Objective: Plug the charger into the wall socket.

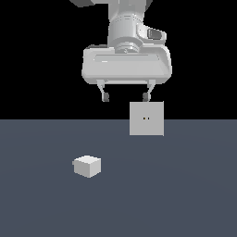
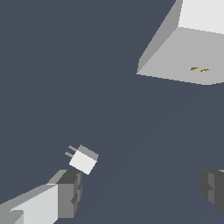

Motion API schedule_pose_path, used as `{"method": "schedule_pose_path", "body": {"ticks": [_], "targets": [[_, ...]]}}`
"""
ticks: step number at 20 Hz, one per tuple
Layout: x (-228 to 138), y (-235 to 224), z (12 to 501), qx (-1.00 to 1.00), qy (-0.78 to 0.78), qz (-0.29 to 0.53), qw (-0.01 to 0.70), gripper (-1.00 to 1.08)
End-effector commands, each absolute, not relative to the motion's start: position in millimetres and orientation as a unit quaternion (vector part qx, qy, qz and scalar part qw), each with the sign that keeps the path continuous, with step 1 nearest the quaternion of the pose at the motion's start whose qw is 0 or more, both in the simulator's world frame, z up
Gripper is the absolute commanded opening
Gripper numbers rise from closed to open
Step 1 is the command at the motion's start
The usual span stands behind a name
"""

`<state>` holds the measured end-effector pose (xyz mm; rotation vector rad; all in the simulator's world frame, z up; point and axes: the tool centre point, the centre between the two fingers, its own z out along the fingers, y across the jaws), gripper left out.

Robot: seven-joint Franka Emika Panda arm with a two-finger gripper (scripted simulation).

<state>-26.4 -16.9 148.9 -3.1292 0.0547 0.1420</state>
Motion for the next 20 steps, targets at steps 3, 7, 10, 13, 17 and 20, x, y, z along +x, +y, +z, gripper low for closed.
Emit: {"method": "schedule_pose_path", "body": {"ticks": [3,7,10,13,17,20], "targets": [[-26.4,-16.6,148.6,-0.999,0.016,0.045,0.004,1.00],[-27.0,-14.4,146.6,-0.999,0.004,0.041,0.006,1.00],[-27.8,-11.4,143.8,-0.999,-0.013,0.036,0.007,1.00],[-29.1,-7.3,140.0,-0.999,-0.037,0.030,0.010,1.00],[-31.7,-0.3,133.3,-0.997,-0.078,0.017,0.013,1.00],[-34.5,6.1,127.2,-0.993,-0.116,0.006,0.017,1.00]]}}
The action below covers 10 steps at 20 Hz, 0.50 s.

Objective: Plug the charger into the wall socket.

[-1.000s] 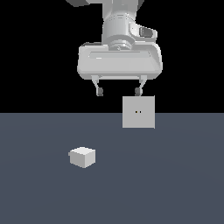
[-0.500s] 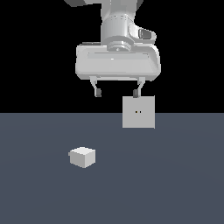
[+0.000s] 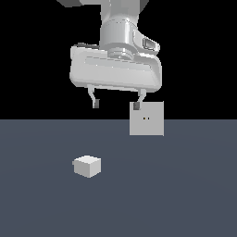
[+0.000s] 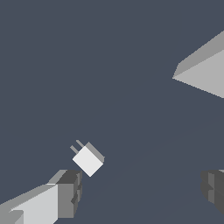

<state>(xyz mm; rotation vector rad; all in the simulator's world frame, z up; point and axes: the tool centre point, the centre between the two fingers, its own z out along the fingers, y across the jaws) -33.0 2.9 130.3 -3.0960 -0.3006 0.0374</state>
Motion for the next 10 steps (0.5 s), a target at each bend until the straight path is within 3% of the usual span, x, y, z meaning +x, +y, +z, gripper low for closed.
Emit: {"method": "schedule_pose_path", "body": {"ticks": [1,10], "targets": [[-35.5,8.3,125.0,-0.991,-0.129,0.002,0.018,1.00],[-46.4,26.6,106.0,-0.969,-0.243,-0.032,0.029,1.00]]}}
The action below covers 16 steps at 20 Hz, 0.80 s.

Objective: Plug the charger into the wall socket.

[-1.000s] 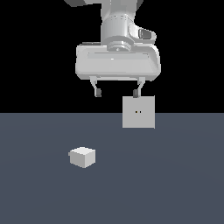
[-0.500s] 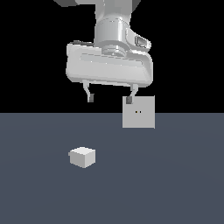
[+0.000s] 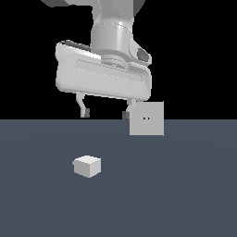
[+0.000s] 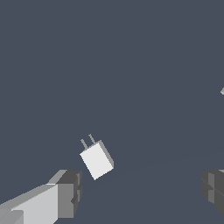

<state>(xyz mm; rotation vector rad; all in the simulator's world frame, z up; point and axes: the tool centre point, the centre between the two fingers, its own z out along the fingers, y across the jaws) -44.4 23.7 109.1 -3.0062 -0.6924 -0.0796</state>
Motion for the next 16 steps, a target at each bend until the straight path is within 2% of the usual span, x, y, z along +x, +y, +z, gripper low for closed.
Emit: {"method": "schedule_pose_path", "body": {"ticks": [1,16], "targets": [[-47.7,28.4,104.0,-0.966,-0.255,-0.035,0.031,1.00],[-68.1,50.3,75.5,-0.906,-0.412,-0.083,0.047,1.00]]}}
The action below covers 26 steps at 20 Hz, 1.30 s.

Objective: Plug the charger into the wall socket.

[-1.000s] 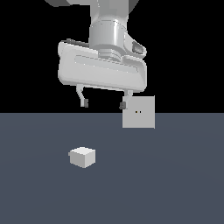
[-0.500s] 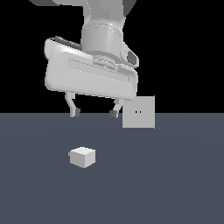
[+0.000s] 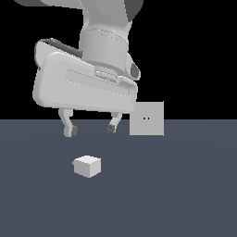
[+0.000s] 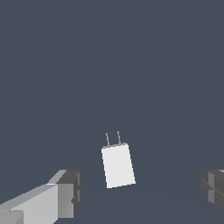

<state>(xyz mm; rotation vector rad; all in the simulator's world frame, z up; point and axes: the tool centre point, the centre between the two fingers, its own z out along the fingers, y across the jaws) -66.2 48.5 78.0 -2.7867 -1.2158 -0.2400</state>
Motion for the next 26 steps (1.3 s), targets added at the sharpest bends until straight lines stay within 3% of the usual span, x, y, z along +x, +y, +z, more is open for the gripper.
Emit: {"method": "schedule_pose_path", "body": {"ticks": [1,26], "targets": [[-69.2,51.3,74.0,-0.902,-0.420,-0.086,0.048,1.00],[-78.9,57.4,39.1,-0.872,-0.475,-0.101,0.055,1.00]]}}
